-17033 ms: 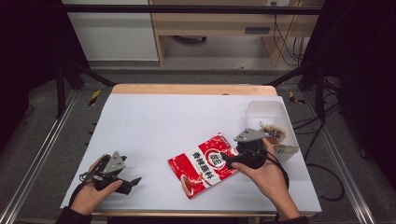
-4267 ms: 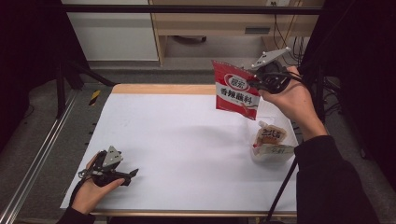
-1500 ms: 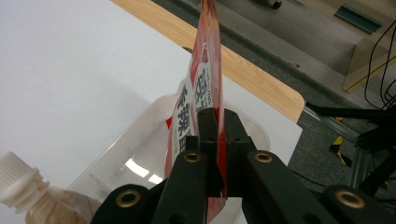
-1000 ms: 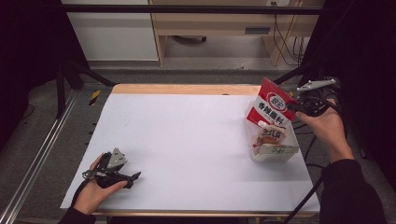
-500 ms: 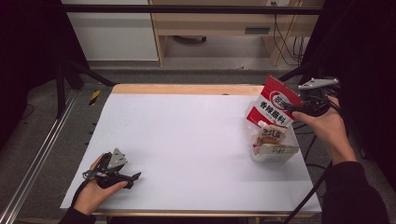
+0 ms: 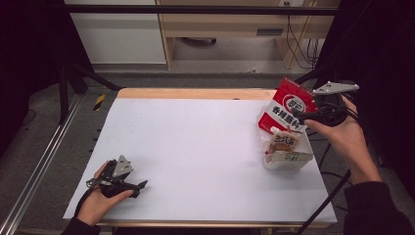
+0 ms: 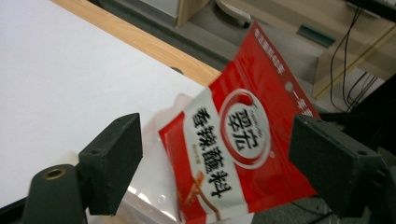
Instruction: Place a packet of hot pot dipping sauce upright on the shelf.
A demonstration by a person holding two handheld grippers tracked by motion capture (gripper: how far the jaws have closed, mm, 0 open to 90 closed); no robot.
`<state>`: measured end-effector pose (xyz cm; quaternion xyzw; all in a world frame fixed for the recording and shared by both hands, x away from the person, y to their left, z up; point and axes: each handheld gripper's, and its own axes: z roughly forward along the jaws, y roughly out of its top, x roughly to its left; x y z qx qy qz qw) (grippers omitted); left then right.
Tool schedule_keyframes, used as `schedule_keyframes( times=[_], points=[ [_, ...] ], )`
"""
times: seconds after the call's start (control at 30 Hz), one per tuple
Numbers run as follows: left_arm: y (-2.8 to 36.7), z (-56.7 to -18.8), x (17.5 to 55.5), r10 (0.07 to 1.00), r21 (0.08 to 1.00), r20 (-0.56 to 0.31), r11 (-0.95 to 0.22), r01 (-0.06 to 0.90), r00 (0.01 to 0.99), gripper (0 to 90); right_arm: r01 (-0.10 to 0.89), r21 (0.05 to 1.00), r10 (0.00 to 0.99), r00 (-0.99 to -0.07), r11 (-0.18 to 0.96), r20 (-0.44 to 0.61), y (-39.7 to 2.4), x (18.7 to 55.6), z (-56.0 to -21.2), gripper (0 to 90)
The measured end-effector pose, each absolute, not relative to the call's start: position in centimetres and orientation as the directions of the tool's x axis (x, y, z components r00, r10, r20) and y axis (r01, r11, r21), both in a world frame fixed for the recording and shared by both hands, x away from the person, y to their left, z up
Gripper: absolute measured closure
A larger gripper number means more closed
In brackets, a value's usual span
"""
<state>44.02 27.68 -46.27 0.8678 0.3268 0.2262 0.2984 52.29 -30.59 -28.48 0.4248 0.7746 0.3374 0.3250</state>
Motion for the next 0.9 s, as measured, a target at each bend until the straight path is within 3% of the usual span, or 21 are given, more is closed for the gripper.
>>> schedule_keyframes(
  times=[0.4, 0.9],
  points=[
    [27.6, -46.3, 44.0, 0.71, 0.678, 0.196, -0.597, 0.43, 0.677, 8.0, 0.387, 0.802, 0.837, -0.493, 0.455, -0.237, -25.1, 49.9, -27.9, 11.8],
    [27.5, -46.3, 43.9, 0.706, 0.676, 0.199, -0.602, 0.426, 0.68, 7.3, 0.364, 0.795, 0.791, -0.57, 0.485, -0.222, -18.6, 46.6, -30.7, 8.3]
  ],
)
